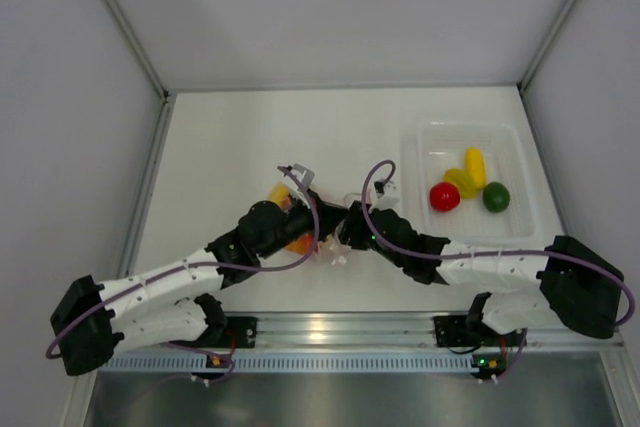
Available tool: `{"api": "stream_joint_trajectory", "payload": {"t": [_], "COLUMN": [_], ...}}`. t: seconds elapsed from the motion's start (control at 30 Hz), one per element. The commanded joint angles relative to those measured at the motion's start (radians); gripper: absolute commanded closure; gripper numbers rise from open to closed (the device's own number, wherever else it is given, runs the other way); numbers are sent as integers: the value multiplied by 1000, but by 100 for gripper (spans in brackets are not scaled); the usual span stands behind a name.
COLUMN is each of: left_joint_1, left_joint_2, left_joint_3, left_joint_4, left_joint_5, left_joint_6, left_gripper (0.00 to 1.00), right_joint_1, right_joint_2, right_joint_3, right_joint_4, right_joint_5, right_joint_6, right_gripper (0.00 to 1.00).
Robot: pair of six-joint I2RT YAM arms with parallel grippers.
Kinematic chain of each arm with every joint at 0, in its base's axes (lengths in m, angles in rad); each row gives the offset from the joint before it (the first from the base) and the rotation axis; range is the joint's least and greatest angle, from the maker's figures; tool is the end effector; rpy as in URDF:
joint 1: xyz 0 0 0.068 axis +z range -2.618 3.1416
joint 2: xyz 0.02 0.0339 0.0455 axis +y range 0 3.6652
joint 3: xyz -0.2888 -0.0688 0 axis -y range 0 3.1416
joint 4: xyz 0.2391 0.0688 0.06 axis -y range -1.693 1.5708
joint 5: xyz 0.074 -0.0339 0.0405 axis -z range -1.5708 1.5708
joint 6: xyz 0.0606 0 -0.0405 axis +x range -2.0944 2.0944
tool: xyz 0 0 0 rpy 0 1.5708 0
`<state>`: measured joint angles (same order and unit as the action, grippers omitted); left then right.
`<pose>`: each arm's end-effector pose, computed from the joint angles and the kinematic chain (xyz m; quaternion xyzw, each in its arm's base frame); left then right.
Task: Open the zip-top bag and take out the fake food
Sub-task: Pick up the fake fruit from the zipper food storage bag.
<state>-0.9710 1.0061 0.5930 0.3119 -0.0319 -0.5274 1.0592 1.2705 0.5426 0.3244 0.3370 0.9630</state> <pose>0.1384 -0.1990 0.3028 0.1528 0.7261 -0.4479 0.4989 0.1514 0.2288 0.2236 0.0528 0.8261 0.3861 0.4070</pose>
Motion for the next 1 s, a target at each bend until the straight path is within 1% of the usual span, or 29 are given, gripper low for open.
{"api": "stream_joint_trajectory", "payload": {"t": [0.0,0.07,0.17,0.2,0.23,0.3,0.33,0.37,0.4,0.53,0.63,0.7,0.77,0.83,0.9,0.97], "left_joint_1": [-47,-57,-64,-64,-64,-64,-64,-64,-63,-64,-66,-67,-75,-78,-80,-80], "left_joint_2": [-20,-30,-32,-32,-32,-32,-32,-34,-32,0,35,37,25,16,3,3], "left_joint_3": [-30,-58,-67,-68,-71,-73,-76,-78,-81,-61,-61,-62,-62,-71,-81,-90], "left_joint_4": [274,306,306,305,305,305,305,305,305,312,358,365,363,362,362,362], "left_joint_5": [216,210,165,143,92,46,-15,-31,-33,-5,24,24,20,18,9,7], "left_joint_6": [-31,-36,-36,-39,-43,-51,-57,-65,-69,-74,-80,-86,-60,-48,-42,-42], "left_gripper": [100,100,100,100,100,100,100,100,100,100,100,100,100,100,100,100], "right_joint_1": [-39,-65,-74,-71,-71,-73,-73,-71,-71,-73,-67,-61,-56,-44,-18,4], "right_joint_2": [29,56,78,85,90,84,72,66,64,73,93,115,125,133,148,162], "right_joint_3": [31,33,52,60,56,37,17,8,0,23,51,57,62,81,106,129], "right_joint_4": [51,62,41,12,16,48,53,61,82,77,64,65,62,32,-45,-68], "right_joint_5": [-42,-59,-7,11,20,30,34,36,30,-13,-27,-36,-49,-15,17,42], "right_joint_6": [37,68,72,74,77,80,82,86,85,83,92,98,97,77,47,31], "right_gripper": [51,53,54,55,55,55,56,56,56,58,58,58,57,57,56,55]}}
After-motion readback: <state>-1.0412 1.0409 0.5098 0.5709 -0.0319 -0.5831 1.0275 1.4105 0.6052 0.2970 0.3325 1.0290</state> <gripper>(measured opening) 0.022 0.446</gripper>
